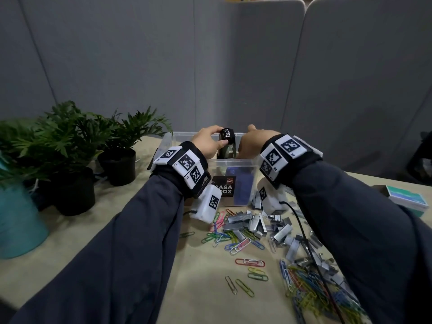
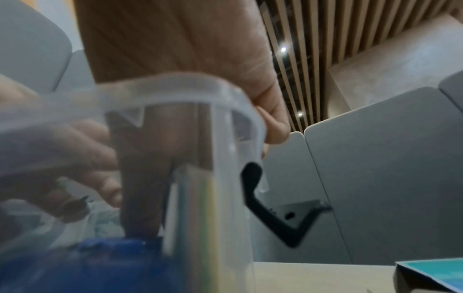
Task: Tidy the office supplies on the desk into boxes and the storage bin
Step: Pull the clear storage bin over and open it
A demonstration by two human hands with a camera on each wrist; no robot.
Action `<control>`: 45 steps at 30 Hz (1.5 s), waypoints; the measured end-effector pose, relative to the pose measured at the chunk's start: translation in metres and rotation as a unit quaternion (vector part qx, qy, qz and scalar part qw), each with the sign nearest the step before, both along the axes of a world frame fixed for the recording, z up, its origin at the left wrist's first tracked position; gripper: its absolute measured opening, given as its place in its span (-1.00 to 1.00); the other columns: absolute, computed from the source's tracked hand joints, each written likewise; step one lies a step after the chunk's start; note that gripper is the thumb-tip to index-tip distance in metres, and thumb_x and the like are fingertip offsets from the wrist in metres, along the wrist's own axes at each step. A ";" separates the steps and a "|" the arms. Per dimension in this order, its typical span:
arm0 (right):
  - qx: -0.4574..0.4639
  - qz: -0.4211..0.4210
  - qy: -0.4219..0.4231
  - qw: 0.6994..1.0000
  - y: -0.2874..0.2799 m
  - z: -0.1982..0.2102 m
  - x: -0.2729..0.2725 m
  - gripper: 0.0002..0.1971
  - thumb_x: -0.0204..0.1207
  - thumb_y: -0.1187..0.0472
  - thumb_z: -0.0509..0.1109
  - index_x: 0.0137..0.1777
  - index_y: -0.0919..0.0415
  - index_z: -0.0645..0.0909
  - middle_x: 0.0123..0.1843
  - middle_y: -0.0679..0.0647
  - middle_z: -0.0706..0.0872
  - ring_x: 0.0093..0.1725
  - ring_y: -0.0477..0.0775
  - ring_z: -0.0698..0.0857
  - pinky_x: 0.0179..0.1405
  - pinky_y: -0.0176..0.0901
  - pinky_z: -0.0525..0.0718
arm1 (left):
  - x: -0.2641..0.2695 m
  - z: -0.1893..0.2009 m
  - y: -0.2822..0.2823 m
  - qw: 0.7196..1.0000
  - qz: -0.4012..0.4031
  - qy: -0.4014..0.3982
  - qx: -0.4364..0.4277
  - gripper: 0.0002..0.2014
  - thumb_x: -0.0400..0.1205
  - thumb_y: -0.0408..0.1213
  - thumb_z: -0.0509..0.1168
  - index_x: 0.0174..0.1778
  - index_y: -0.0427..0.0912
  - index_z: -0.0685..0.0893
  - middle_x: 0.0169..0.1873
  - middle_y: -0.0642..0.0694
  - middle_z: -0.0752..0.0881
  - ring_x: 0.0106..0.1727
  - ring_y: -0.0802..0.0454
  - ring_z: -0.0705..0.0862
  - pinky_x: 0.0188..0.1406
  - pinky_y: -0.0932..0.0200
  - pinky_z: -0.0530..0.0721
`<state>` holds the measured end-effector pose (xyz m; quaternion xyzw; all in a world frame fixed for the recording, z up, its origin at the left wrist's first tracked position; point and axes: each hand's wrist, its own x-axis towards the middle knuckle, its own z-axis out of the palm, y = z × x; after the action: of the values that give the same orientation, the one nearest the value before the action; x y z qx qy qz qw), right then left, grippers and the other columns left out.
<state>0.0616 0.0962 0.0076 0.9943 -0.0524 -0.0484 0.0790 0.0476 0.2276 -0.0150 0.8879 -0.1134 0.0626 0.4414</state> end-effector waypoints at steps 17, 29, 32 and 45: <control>-0.002 0.031 -0.076 0.997 0.016 0.002 -0.018 -0.49 0.61 -0.18 0.30 0.50 -0.03 0.42 0.51 0.05 0.48 0.58 0.13 0.37 0.47 -0.04 0.38 | 0.006 -0.002 0.001 1.000 0.006 0.009 -0.019 -0.61 0.70 -0.22 0.28 0.47 -0.03 0.53 0.40 -0.17 0.59 0.31 -0.27 0.62 0.36 -0.12 0.57; 0.174 0.034 -0.103 0.979 -0.011 0.031 -0.024 -0.52 0.09 -0.22 0.72 -0.33 0.17 0.71 -0.25 0.04 0.68 -0.04 0.12 0.68 -0.14 -0.09 0.62 | 0.006 -0.002 -0.001 0.999 0.016 0.009 -0.027 -0.64 0.70 -0.21 0.29 0.44 -0.09 0.55 0.35 -0.22 0.62 0.28 -0.33 0.65 0.32 -0.14 0.60; 0.209 0.032 -0.126 0.969 -0.031 0.048 -0.030 -0.46 0.07 -0.24 0.73 -0.27 0.22 0.69 -0.28 0.04 0.64 -0.09 0.11 0.64 -0.29 -0.15 0.49 | 0.000 0.000 0.000 1.000 0.006 0.019 -0.015 -0.63 0.67 -0.21 0.34 0.41 -0.02 0.57 0.32 -0.20 0.65 0.28 -0.26 0.65 0.31 -0.12 0.62; 0.267 0.018 -0.174 0.948 -0.074 0.052 -0.043 -0.42 0.15 -0.21 0.70 -0.29 0.30 0.58 -0.33 0.07 0.52 -0.37 -0.03 0.45 -0.51 -0.17 0.32 | -0.026 0.010 -0.010 0.990 -0.040 0.134 -0.021 -0.67 0.54 -0.22 0.50 0.15 -0.31 0.70 -0.08 -0.13 0.73 -0.30 0.08 0.70 -0.45 0.21 0.74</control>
<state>0.0185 0.0222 0.0591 0.9728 -0.0327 0.1145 -0.1989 0.0219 0.2177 -0.0052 0.8734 -0.0876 -0.0722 0.4736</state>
